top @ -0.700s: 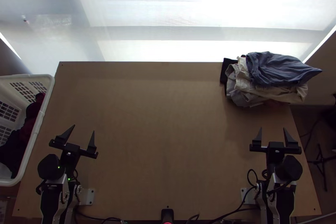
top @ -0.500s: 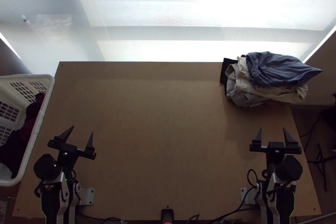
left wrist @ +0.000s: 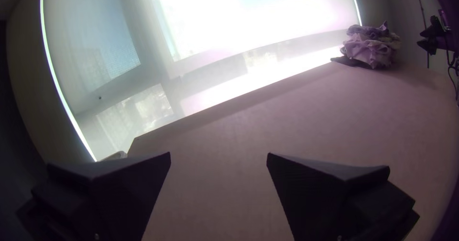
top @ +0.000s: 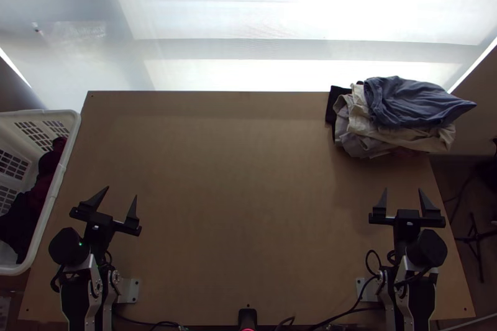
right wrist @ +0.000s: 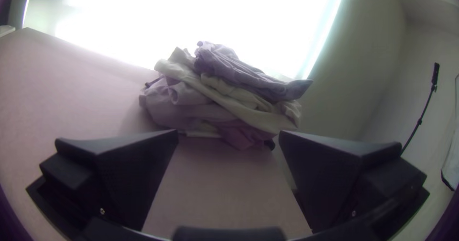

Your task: Fold the t-shirt

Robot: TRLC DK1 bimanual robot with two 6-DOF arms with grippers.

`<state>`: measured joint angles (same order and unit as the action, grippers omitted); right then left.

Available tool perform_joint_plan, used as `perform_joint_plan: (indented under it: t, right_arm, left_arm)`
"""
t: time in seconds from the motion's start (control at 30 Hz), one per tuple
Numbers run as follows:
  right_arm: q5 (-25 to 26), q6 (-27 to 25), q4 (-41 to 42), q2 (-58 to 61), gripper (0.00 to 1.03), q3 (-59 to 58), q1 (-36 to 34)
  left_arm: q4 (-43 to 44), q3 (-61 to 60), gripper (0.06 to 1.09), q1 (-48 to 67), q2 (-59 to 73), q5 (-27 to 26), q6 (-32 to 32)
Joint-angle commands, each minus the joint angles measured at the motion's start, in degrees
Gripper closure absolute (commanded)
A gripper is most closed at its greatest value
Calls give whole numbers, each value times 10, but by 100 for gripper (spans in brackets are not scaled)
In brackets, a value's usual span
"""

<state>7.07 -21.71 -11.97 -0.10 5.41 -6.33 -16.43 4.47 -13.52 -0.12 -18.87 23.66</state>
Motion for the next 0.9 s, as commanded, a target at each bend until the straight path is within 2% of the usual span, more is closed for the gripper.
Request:
perform_joint_plan:
  t: [0.0, 0.5, 0.6, 0.73, 0.87]
  right_arm:
    - [-1, 0, -1, 0, 5, 0, 7]
    - [-1, 0, -1, 0, 5, 0, 25]
    - [-6, 0, -2, 0, 5, 0, 33]
    - [-19, 44, -9, 1, 5, 0, 55]
    - [-25, 55, -9, 2, 5, 0, 62]
  left_arm:
    - [0, 0, 10, -2, 0, 0, 0]
    - [0, 0, 10, 15, 0, -10, 1]
    - [0, 0, 10, 49, 0, -28, -12]
    - [-1, 0, 10, 66, 1, -27, -2]
    - [-1, 0, 11, 66, 0, -27, -4]
